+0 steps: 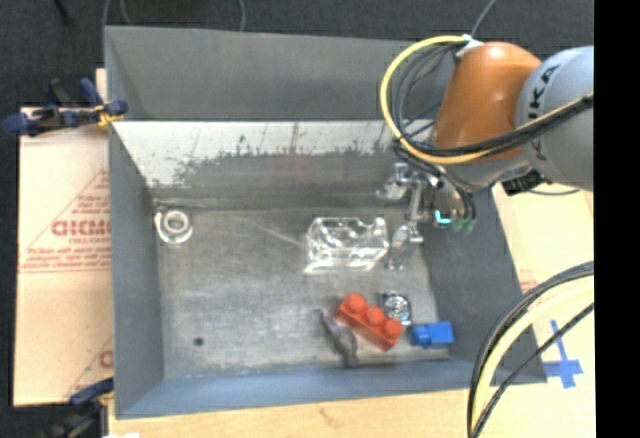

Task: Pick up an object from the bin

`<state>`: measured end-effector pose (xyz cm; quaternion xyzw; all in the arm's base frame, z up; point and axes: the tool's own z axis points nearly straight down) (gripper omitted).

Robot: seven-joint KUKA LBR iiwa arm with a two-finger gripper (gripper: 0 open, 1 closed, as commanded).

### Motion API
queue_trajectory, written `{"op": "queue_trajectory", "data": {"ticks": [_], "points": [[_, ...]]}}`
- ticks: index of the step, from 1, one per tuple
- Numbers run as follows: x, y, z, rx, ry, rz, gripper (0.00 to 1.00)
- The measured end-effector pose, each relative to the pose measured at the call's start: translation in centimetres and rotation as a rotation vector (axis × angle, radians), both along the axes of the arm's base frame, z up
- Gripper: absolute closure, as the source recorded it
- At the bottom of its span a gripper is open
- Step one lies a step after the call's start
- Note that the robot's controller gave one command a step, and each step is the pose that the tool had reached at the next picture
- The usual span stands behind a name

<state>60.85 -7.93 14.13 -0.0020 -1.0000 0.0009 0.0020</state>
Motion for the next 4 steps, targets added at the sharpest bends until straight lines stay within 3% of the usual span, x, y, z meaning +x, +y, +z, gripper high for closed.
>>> {"op": "queue_trajectory", "data": {"ticks": [1, 2, 3, 4], "points": [[-0.1, 0.5, -5.6, 0.000, -0.015, 0.099, 0.00], [-4.5, -2.1, -3.1, -0.001, -0.006, 0.315, 0.00], [0.7, 1.5, -5.7, 0.001, -0.011, 0.561, 0.00], [0.7, 1.5, -5.5, 0.002, -0.011, 0.557, 1.00]]}}
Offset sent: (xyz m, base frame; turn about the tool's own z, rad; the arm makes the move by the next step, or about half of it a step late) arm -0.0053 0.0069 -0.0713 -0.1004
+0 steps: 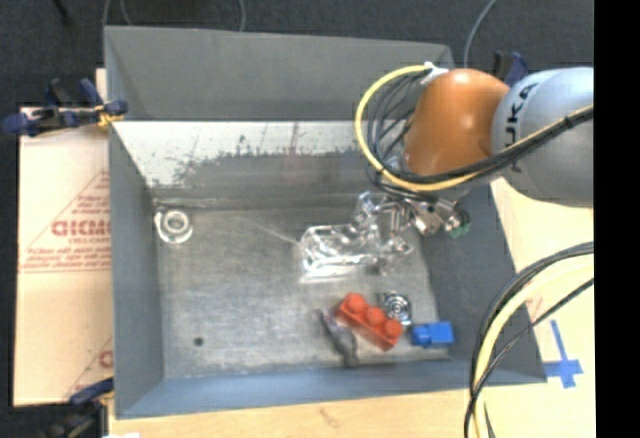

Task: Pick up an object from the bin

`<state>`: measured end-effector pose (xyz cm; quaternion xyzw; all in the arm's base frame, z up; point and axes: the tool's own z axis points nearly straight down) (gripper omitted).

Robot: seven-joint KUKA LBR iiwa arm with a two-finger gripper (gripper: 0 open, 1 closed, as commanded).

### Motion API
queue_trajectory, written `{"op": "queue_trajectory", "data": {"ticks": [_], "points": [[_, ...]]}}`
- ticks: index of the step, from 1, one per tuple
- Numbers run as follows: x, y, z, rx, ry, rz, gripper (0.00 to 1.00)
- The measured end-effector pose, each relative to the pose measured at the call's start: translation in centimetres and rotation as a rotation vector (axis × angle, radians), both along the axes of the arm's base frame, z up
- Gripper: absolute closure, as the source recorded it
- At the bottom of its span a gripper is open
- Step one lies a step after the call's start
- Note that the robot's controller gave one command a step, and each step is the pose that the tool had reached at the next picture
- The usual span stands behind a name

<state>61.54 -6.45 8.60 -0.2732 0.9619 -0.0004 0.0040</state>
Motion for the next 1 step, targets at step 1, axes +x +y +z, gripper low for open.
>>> {"op": "queue_trajectory", "data": {"ticks": [1], "points": [[0.31, 0.29, 15.68, -0.004, -0.002, -0.054, 1.00]]}}
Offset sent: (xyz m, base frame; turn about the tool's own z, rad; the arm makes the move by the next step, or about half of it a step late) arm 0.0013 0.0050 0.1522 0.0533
